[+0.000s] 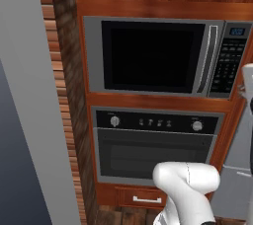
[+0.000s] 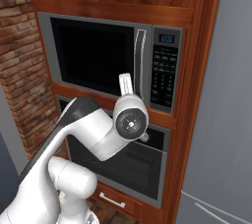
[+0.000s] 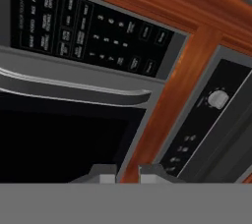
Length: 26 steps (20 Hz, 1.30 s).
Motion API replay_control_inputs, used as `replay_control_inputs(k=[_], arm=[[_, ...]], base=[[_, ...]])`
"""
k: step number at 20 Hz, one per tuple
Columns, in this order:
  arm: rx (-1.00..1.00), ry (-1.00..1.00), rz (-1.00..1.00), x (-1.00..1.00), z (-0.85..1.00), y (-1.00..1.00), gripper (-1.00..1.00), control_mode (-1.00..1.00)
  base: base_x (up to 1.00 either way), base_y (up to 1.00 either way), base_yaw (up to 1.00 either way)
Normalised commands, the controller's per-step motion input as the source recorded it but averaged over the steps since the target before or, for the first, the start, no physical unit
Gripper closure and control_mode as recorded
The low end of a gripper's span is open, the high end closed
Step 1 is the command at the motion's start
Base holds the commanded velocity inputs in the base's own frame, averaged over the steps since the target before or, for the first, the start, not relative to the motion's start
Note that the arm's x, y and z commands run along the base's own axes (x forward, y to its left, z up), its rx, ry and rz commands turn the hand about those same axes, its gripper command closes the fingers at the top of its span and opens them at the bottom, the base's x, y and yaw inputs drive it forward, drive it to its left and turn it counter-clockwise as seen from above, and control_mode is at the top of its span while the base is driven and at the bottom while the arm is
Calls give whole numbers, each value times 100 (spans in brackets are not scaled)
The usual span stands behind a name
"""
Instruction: Place the bowl containing the hot dog and garlic in the microwave. Close the microwave door and press the start button to microwave the meal.
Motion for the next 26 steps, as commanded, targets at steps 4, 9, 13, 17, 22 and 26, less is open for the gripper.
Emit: replay_control_inputs(k=[4, 9, 13, 17, 22, 26], arm=[[1, 0, -1, 34, -19, 0, 100, -100], [0, 0, -4, 29, -26, 0, 100, -100], [0, 0, -6, 29, -31, -6, 100, -100], [0, 0, -8, 29, -32, -15, 100, -100], [2, 0, -5, 27, -24, -21, 100, -100], [5, 0, -1, 39, -8, -23, 100, -100]], base=[[0, 0, 0], [0, 0, 0], [0, 0, 0], [0, 0, 0], [0, 0, 0], [0, 0, 0]])
